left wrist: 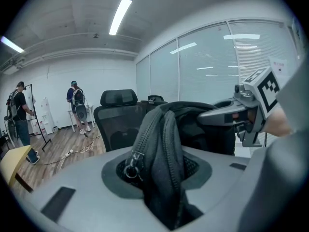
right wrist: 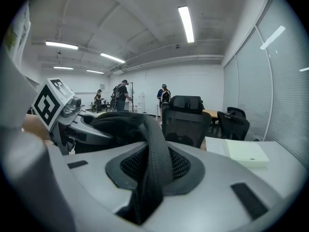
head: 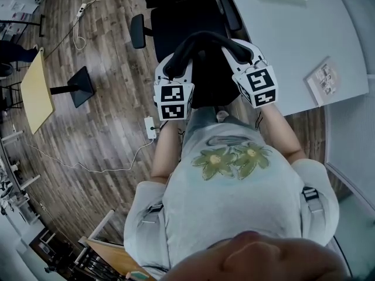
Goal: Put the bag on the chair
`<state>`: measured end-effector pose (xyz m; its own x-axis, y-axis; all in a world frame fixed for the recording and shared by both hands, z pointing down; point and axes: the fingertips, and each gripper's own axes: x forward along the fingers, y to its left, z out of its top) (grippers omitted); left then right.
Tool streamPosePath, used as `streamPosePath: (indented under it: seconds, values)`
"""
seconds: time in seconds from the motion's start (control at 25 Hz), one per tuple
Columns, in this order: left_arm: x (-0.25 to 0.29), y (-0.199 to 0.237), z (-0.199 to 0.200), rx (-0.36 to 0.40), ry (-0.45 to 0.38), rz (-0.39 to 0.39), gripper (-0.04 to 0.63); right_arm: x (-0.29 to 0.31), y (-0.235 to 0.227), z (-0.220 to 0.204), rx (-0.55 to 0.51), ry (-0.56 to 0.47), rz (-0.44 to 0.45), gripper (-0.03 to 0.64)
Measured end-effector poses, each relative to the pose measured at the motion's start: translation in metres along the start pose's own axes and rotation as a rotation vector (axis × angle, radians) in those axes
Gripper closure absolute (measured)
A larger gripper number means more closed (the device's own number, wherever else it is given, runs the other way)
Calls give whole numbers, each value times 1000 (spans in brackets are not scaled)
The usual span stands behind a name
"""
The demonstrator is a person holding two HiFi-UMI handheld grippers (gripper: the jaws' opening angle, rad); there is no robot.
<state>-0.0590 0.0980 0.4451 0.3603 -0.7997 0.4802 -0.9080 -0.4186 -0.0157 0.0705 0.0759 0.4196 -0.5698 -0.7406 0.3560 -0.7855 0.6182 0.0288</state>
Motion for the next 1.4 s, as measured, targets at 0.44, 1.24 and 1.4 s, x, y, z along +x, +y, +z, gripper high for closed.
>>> streamPosePath:
  seconds: [0.44, 1.24, 1.4]
  values:
    - [48, 70, 40, 36, -11, -58, 422, 75, -18, 40, 17, 11, -50, 529]
    - [116, 146, 139, 122, -132, -95, 422, 157, -76, 129, -42, -61, -113, 532]
    - [135, 153, 150, 116, -130, -85, 422, 173, -94, 135, -49, -64, -103, 531]
